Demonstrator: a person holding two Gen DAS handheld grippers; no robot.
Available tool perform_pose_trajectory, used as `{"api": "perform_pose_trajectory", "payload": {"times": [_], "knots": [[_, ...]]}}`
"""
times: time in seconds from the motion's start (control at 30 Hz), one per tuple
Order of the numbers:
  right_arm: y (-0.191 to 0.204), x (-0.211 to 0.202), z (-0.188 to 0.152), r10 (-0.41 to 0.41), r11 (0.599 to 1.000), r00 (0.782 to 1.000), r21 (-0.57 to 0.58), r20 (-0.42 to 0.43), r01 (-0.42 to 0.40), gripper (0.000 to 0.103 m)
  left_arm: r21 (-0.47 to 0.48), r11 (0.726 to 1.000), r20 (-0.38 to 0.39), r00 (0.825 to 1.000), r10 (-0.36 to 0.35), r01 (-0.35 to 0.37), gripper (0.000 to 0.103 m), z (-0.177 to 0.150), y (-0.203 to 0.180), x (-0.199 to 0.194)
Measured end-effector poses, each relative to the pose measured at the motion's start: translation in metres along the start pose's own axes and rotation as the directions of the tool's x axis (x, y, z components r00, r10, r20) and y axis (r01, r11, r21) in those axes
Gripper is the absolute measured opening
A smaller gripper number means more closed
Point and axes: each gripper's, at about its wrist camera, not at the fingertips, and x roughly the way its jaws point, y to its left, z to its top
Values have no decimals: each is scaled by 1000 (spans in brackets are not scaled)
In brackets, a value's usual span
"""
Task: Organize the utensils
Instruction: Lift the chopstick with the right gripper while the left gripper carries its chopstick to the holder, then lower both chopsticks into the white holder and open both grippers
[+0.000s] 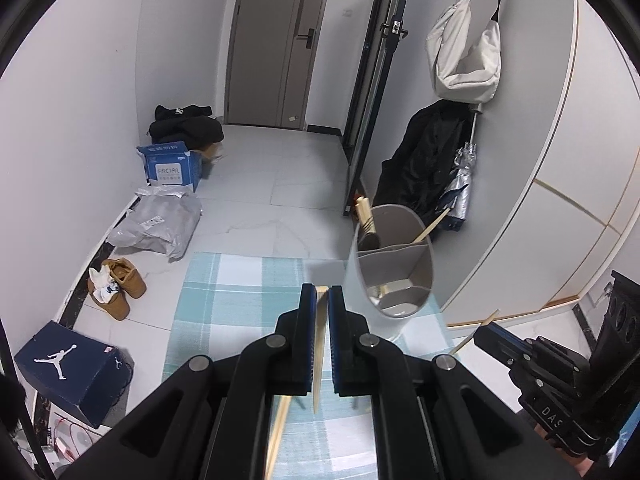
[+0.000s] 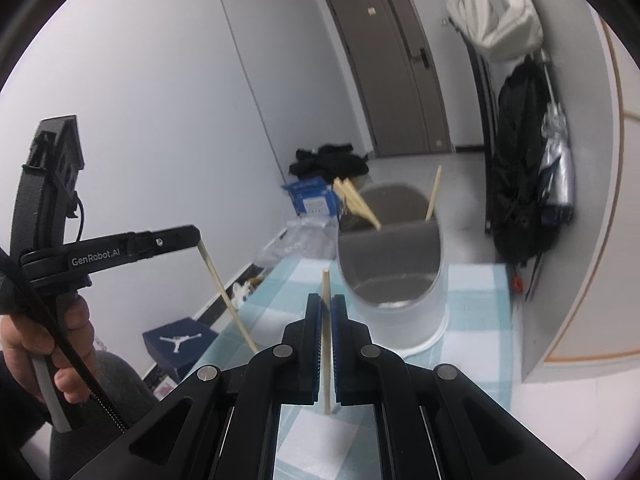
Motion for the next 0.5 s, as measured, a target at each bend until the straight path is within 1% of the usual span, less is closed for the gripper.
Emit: {"api": "perform_pose_trajectory", "payload": {"times": [0.13, 0.3, 0.5], "knots": [[-12, -11, 9, -10, 999, 1000, 30, 17, 10, 4, -8, 999, 13, 999, -40, 40, 3, 11, -9, -7], [-17, -17, 20, -34, 999, 999, 20, 12, 34, 4, -13, 996, 46, 995, -91, 92, 3, 27, -20, -15], [-20, -24, 45, -31, 999, 999, 18, 35, 30, 4, -27, 989, 72, 987, -147, 149, 3, 49, -33, -16]]}}
